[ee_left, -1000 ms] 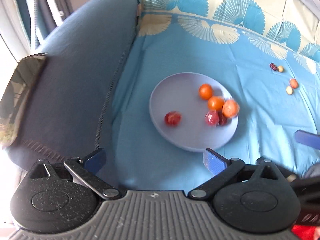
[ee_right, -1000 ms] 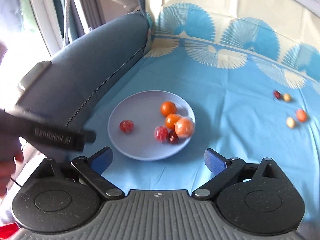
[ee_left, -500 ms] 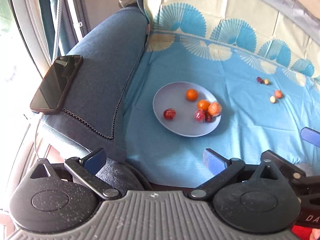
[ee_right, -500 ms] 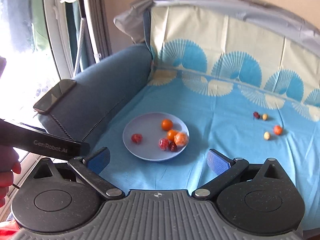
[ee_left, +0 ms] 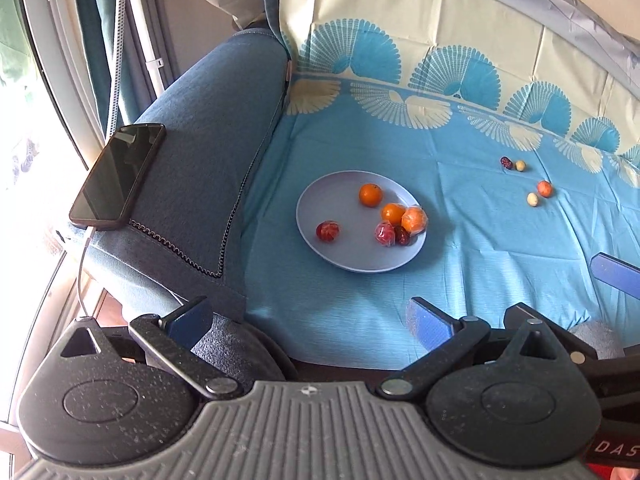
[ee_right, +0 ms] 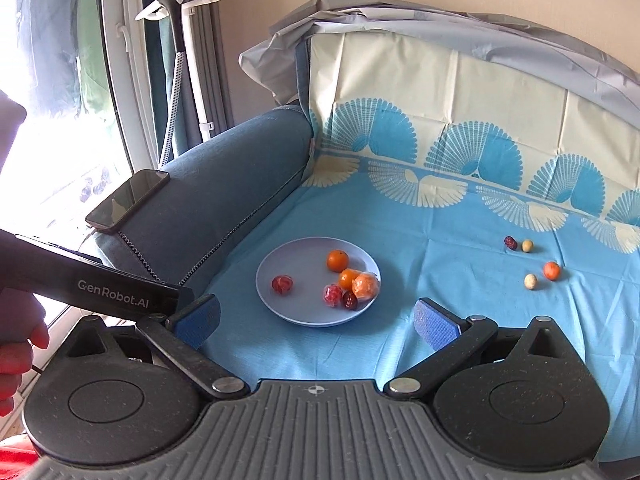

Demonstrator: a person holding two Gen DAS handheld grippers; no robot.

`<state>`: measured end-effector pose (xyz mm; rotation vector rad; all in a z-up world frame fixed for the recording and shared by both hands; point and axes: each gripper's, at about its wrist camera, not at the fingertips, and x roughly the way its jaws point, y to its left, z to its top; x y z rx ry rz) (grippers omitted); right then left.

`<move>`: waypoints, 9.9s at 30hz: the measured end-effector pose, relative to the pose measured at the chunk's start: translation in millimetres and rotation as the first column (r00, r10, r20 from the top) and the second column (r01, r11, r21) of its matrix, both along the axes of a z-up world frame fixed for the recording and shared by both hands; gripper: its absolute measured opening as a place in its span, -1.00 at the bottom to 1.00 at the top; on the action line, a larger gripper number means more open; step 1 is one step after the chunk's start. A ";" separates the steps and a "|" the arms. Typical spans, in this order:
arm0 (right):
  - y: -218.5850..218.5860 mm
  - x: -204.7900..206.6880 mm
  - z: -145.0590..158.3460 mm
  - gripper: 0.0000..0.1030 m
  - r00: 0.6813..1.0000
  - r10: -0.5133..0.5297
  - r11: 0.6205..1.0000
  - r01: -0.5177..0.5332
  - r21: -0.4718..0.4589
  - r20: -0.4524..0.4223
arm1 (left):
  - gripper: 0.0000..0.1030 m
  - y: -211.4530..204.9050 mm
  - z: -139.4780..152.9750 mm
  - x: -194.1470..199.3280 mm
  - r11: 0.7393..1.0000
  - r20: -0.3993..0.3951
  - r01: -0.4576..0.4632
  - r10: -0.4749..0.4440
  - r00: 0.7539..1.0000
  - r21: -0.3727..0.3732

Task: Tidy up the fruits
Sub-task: 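Move both tools away from the plate toward the remaining fruits, then grasp a tan round fruit with left tool while right tool grasps an orange, then carry the tan fruit and the orange over the plate, then open both tools to drop the tan fruit and orange onto the plate, then move both tools toward the last dark date and tan fruit, then grasp the dark date with left tool while right tool grasps the tan fruit, then carry the date and tan fruit over the plate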

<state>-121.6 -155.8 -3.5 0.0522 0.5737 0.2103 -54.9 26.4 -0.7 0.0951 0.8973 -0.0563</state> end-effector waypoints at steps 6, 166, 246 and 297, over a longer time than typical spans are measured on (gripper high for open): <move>-8.7 5.5 -5.3 0.98 1.000 -0.009 1.000 0.009 0.026 -0.015 | 0.99 -9.9 -0.8 9.2 1.000 -0.014 0.006 -0.006 1.000 0.008; 26.0 173.8 -105.8 0.71 0.949 0.105 0.990 -0.129 -0.061 -0.296 | 0.99 -5.3 -90.4 169.5 0.998 -0.028 0.040 -0.041 0.999 -0.038; -309.2 374.9 -231.4 0.91 0.884 -0.467 0.881 0.462 -0.102 -0.033 | 0.99 -304.2 -166.1 301.0 0.955 -0.013 0.261 -0.261 0.965 0.142; -37.4 10.8 -21.3 -0.47 0.998 0.046 0.998 -0.044 0.039 -0.044 | -0.58 -36.3 -12.1 13.5 0.999 -0.059 0.048 -0.049 0.997 -0.022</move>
